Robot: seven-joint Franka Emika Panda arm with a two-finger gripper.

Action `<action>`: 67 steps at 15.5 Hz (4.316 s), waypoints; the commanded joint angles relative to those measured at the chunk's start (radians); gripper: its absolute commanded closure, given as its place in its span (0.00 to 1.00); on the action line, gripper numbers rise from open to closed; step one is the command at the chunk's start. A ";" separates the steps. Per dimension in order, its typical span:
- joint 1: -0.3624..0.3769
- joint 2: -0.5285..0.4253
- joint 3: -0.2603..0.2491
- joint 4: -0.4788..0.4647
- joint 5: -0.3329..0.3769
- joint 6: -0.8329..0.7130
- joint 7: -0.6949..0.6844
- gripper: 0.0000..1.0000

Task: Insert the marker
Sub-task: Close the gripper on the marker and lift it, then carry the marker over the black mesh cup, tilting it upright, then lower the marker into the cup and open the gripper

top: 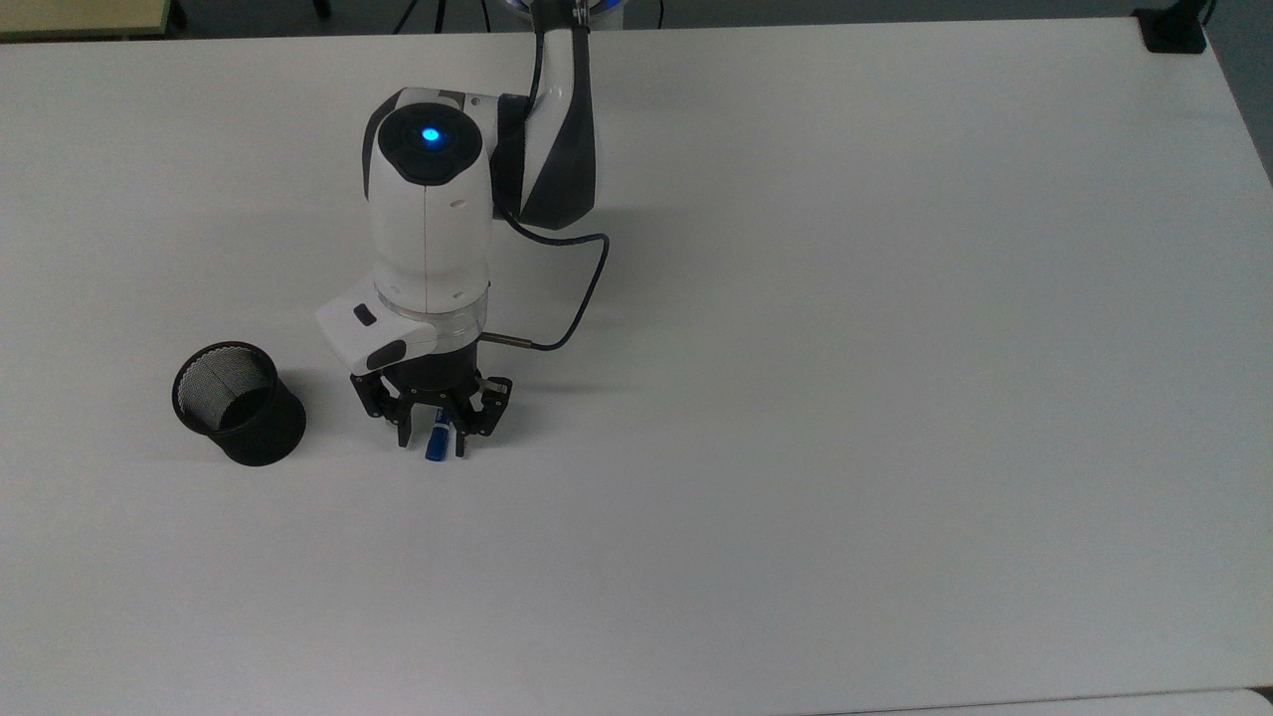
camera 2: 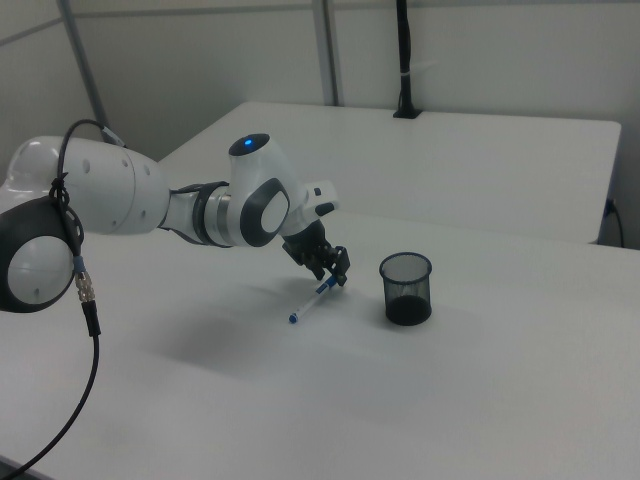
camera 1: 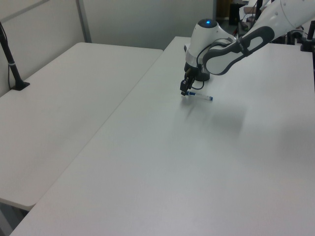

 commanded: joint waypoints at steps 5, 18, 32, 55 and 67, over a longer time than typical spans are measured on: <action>0.003 0.000 -0.001 -0.022 -0.052 0.007 0.017 0.73; -0.007 -0.073 -0.001 0.011 -0.041 0.011 0.018 0.89; -0.145 -0.179 -0.030 0.001 -0.060 0.341 0.018 0.88; -0.205 -0.063 -0.061 -0.099 -0.077 0.685 0.015 0.00; -0.090 -0.121 -0.010 0.011 -0.031 0.337 0.038 0.00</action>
